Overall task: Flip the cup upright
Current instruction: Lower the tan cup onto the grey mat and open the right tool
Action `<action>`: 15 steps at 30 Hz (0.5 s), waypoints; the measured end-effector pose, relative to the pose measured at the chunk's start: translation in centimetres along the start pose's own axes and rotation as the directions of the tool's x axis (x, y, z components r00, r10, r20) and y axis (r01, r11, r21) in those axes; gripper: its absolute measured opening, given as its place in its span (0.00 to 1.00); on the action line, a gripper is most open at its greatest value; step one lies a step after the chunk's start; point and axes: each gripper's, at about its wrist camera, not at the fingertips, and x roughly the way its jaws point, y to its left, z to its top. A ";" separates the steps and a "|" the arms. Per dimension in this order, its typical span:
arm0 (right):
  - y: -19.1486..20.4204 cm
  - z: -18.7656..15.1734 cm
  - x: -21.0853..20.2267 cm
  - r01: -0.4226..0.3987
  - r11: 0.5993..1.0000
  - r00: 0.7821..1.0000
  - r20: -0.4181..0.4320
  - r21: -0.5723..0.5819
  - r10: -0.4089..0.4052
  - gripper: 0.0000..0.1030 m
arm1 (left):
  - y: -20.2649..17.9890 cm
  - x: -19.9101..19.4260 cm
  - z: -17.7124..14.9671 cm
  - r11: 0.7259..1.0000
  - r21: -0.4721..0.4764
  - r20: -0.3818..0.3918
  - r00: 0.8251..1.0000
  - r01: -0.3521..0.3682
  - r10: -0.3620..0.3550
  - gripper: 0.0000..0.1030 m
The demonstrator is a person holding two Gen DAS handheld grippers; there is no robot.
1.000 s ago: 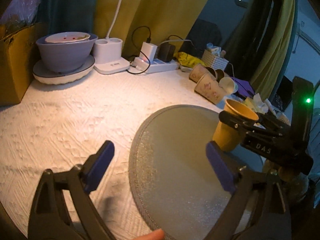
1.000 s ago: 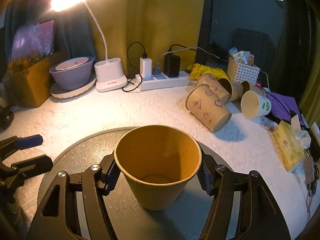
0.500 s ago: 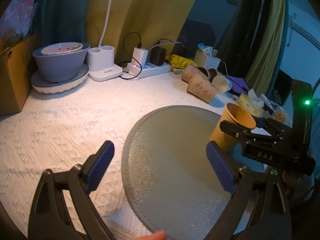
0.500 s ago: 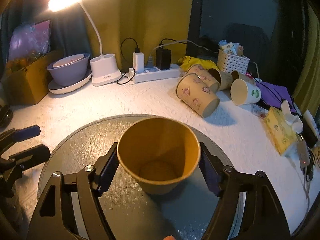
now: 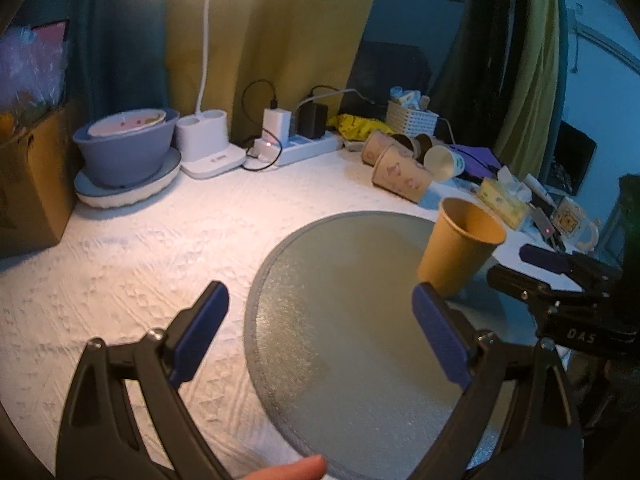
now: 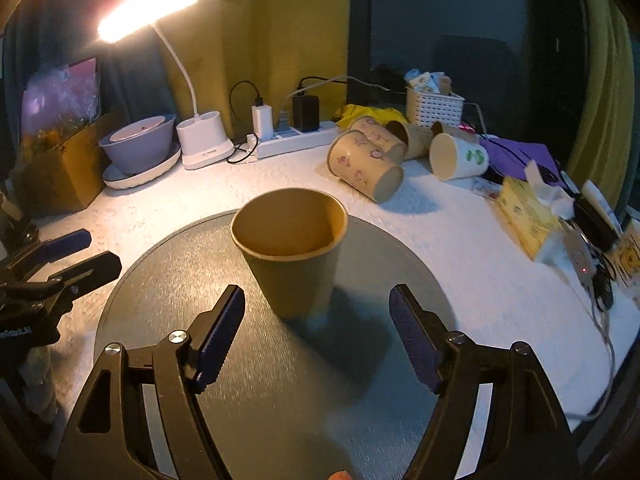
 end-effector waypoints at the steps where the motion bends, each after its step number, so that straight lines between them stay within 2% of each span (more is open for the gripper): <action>1: -0.1 -0.2 -0.4 0.003 1.000 1.000 0.002 0.004 -0.003 0.75 | -0.3 -0.2 -0.1 1.000 0.007 0.001 1.000 0.005 -0.005 0.91; 8: -1.2 -1.2 -3.2 0.026 0.999 0.999 0.029 0.027 -0.027 0.75 | -3.0 -1.8 -0.9 0.995 0.092 0.023 0.999 0.037 -0.040 0.91; 15: -1.9 -1.1 -6.5 0.046 0.998 0.995 0.085 0.043 -0.049 0.75 | -5.2 -3.7 -0.7 0.990 0.119 0.048 0.995 0.077 -0.083 0.91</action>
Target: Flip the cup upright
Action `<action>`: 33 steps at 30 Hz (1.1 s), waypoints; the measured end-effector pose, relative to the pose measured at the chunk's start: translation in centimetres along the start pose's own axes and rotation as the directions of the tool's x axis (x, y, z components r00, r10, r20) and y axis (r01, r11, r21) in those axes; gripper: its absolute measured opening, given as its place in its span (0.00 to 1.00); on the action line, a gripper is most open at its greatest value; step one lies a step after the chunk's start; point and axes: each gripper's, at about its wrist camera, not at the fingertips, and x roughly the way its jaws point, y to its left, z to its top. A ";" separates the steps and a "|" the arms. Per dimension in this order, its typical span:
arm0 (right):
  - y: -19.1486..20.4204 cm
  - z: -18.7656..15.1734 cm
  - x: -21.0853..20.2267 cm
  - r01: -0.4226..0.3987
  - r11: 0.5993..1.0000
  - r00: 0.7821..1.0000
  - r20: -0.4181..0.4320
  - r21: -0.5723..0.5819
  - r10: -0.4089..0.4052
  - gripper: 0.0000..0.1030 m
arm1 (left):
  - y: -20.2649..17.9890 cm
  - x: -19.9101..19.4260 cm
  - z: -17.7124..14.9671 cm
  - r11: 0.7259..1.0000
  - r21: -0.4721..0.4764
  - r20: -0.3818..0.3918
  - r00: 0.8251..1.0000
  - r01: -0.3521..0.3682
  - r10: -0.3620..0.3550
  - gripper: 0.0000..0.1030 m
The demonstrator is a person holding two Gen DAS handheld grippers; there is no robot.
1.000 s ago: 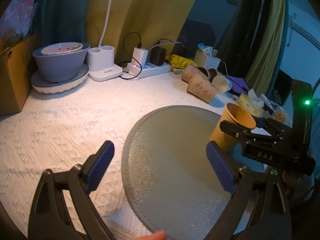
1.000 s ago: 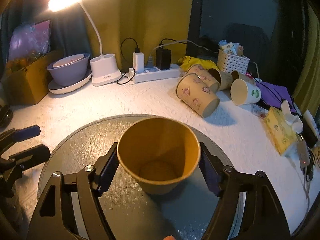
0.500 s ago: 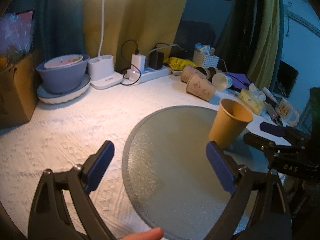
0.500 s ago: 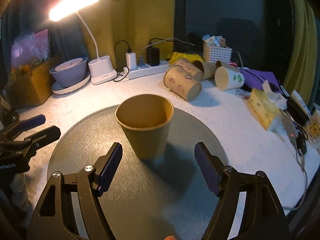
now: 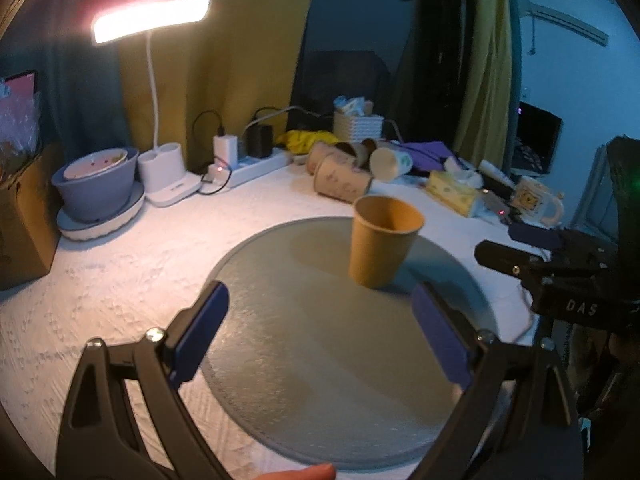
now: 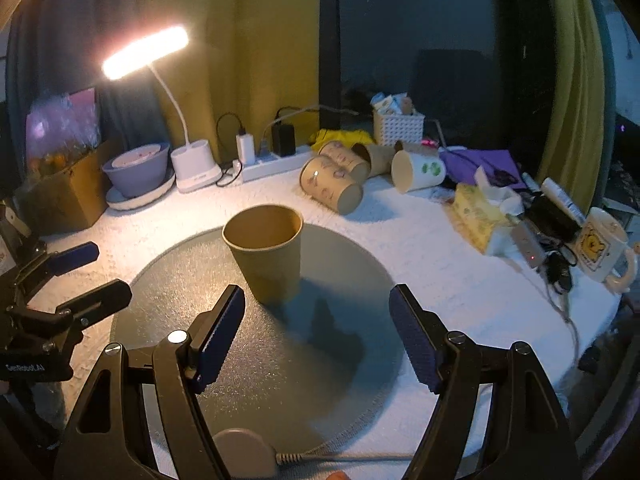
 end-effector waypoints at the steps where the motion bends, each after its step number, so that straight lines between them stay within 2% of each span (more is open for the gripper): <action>1: -0.1 0.1 -0.5 0.003 1.000 1.000 0.009 0.001 -0.003 0.75 | -0.3 -0.3 0.2 1.000 0.003 0.006 1.000 0.003 -0.003 0.91; 18: -0.5 2.2 -7.8 0.047 0.999 0.984 0.171 -0.009 -0.045 0.75 | -4.2 -5.8 3.4 0.996 0.085 0.158 0.986 0.036 -0.049 0.91; 33: 0.3 3.6 -12.1 0.073 0.997 0.965 0.255 -0.024 -0.065 0.75 | -5.1 -9.5 5.1 0.993 0.114 0.255 0.965 0.036 -0.064 0.91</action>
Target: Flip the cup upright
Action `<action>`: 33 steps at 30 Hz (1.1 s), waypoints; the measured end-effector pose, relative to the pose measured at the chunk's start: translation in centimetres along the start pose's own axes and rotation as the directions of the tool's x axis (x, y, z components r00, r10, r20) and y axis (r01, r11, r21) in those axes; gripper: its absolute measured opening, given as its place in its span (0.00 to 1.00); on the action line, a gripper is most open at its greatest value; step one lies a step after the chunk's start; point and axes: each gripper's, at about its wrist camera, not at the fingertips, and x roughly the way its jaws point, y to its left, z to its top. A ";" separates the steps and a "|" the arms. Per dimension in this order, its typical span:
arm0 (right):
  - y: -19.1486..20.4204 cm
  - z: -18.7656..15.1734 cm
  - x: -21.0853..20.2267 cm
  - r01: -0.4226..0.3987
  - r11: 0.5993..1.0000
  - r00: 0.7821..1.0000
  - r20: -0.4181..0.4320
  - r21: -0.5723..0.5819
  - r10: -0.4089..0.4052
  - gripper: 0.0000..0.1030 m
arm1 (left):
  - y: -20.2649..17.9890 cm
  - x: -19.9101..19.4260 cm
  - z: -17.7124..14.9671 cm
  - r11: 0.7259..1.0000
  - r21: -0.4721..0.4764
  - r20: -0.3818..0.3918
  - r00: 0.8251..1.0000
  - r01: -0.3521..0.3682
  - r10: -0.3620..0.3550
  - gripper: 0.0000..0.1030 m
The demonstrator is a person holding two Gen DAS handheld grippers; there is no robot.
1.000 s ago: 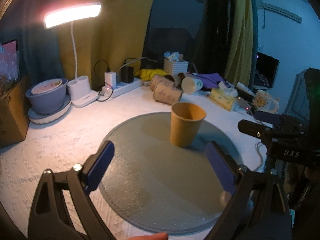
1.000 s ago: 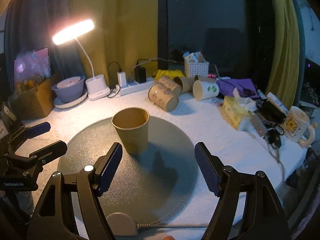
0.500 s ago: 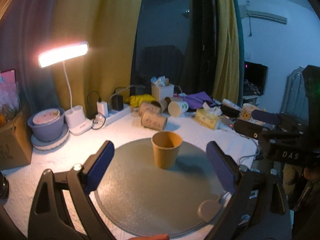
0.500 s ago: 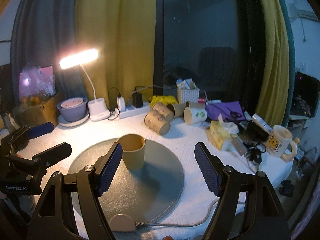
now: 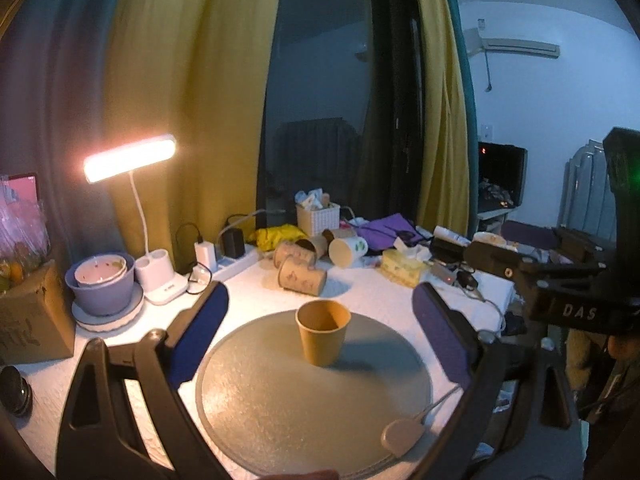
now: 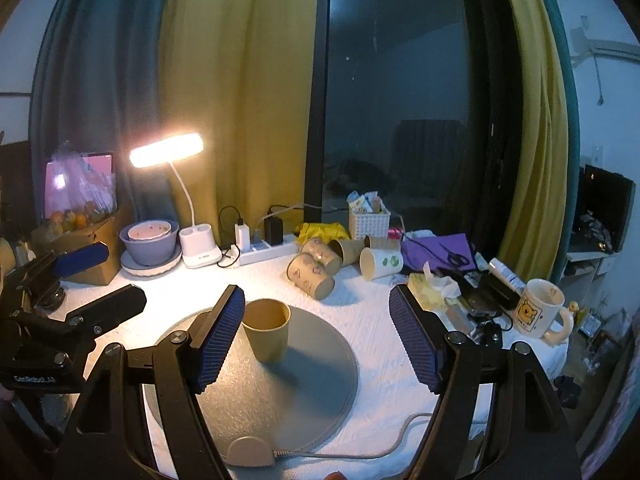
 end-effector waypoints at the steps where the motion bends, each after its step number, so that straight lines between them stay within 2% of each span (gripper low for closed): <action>1: 0.0 0.1 -0.2 0.001 1.000 1.000 0.004 -0.001 -0.001 0.75 | -0.1 -0.2 0.1 1.000 0.002 0.007 1.000 -0.002 0.002 0.91; 12: 0.3 1.8 -2.1 0.008 1.000 1.000 0.029 0.010 -0.009 0.75 | 0.0 -2.6 1.4 0.999 0.041 0.062 0.998 -0.025 0.022 0.91; 18: 0.7 2.1 -2.5 0.012 1.000 0.999 0.040 0.001 -0.012 0.75 | 1.2 -4.0 1.7 0.999 -0.005 0.115 0.993 -0.032 0.032 0.91; 33: 0.7 2.0 -2.3 0.011 1.000 0.999 0.037 0.003 -0.011 0.75 | 1.2 -3.6 1.6 1.000 -0.005 0.098 0.995 -0.016 0.017 0.91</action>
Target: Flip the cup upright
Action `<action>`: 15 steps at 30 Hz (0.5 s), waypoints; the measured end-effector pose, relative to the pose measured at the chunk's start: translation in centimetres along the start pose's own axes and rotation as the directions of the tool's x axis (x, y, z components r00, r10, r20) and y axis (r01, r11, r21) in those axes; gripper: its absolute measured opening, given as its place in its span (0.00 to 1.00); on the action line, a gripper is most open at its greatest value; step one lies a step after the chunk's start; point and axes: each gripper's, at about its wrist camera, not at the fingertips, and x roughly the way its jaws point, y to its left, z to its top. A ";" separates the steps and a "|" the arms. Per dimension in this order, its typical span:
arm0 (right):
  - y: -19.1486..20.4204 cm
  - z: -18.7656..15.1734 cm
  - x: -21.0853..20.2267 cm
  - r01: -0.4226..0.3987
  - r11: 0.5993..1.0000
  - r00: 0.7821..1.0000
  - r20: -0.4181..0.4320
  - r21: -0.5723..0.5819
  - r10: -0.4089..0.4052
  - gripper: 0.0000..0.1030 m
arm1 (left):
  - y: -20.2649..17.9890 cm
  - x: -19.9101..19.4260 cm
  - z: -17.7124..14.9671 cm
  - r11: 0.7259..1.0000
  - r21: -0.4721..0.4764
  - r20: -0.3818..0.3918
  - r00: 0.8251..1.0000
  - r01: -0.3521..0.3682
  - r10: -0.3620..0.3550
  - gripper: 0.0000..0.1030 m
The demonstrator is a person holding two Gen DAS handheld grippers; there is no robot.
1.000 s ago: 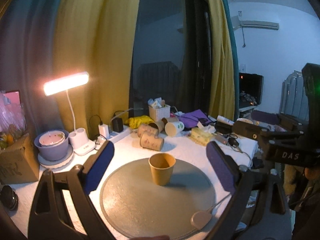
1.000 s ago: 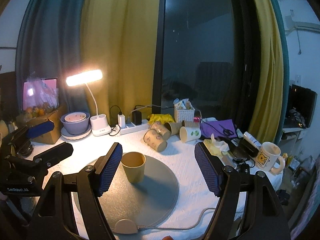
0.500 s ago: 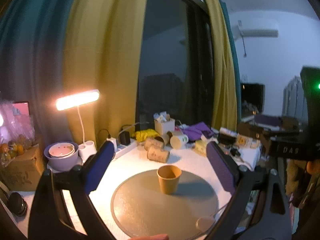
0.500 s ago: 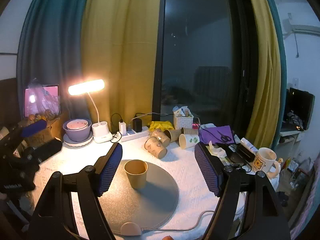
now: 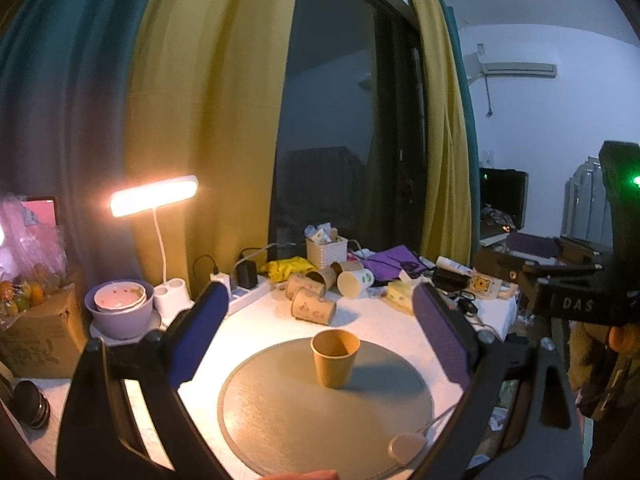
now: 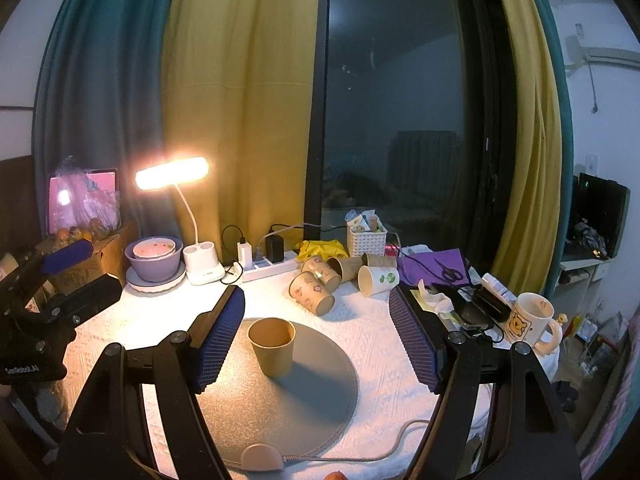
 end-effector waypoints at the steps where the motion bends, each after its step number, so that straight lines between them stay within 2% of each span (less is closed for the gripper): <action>1: 0.0 0.0 0.0 0.000 1.000 1.000 0.001 0.000 0.000 0.75 | 0.0 0.0 0.0 1.000 0.001 -0.002 1.000 0.002 -0.002 0.91; 15: 0.0 -0.2 0.1 0.000 1.000 1.000 -0.004 -0.001 0.000 0.75 | 0.0 0.0 0.0 1.000 0.000 -0.002 1.000 0.003 -0.003 0.91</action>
